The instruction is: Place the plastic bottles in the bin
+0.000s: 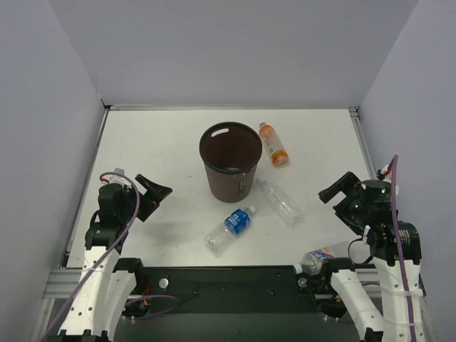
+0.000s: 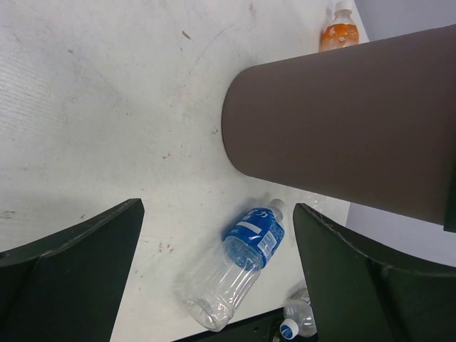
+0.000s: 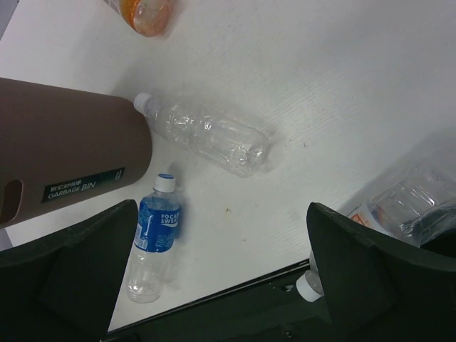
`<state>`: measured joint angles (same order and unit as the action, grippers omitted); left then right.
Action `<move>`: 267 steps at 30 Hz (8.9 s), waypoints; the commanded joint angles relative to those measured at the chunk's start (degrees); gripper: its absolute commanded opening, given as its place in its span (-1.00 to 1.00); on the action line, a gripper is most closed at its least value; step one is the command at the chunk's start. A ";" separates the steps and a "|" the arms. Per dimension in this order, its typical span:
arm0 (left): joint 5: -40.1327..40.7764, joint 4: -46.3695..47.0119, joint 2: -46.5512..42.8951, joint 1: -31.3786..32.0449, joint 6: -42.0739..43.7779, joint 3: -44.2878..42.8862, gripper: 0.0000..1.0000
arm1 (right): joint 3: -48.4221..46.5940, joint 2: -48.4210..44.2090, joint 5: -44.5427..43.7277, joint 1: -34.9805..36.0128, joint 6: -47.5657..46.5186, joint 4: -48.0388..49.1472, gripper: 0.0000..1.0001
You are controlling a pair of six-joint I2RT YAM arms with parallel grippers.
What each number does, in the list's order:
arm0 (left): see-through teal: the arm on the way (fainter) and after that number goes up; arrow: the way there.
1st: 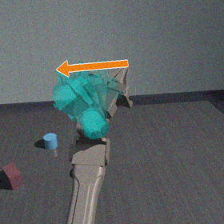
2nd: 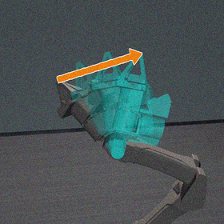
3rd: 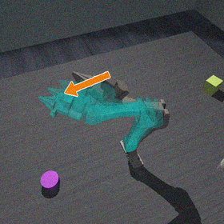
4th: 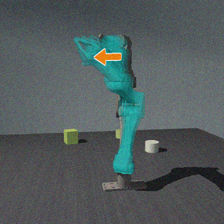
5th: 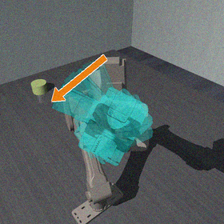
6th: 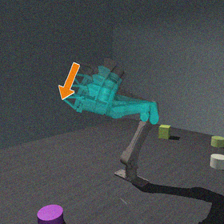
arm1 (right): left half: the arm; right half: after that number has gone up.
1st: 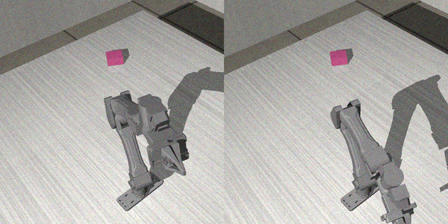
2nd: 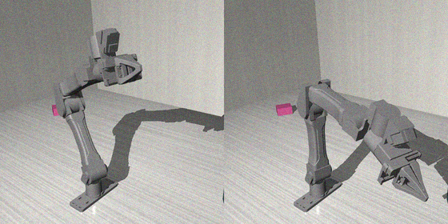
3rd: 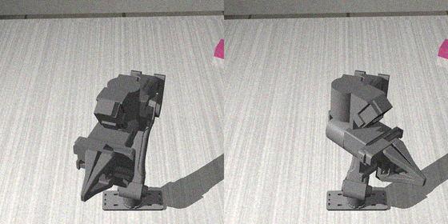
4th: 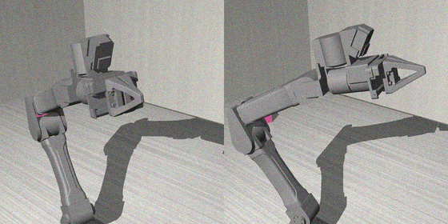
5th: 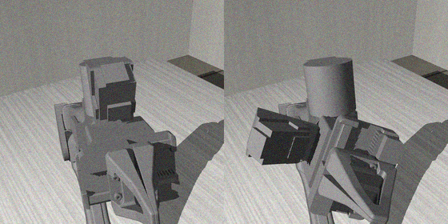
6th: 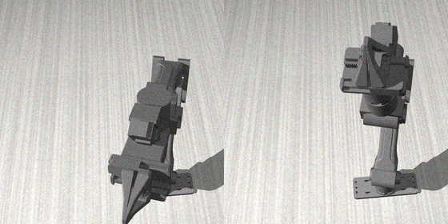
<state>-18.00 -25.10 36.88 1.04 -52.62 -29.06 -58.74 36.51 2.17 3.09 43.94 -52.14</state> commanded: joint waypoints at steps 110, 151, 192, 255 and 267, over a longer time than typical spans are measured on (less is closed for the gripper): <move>18.00 -3.82 4.15 47.39 9.11 -4.16 0.88 | -31.97 45.68 6.35 32.94 -29.53 42.21 0.98; 19.94 7.25 33.06 58.20 26.69 -10.75 0.89 | 9.78 1.02 1.25 32.77 -8.70 6.17 0.85; 11.85 12.80 12.16 61.98 32.85 -19.81 -0.30 | -16.14 19.82 12.05 30.04 3.52 17.06 -0.34; 21.26 39.25 53.28 80.87 24.31 -24.45 0.94 | -28.98 23.44 -6.48 25.12 -17.23 10.23 0.82; 11.59 32.93 63.49 80.79 49.79 -37.20 0.86 | -28.00 20.26 -3.76 24.50 -16.78 6.44 0.82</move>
<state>-0.84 9.61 100.07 81.76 -15.16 -62.22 -85.49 57.36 -2.37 28.05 27.03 -44.82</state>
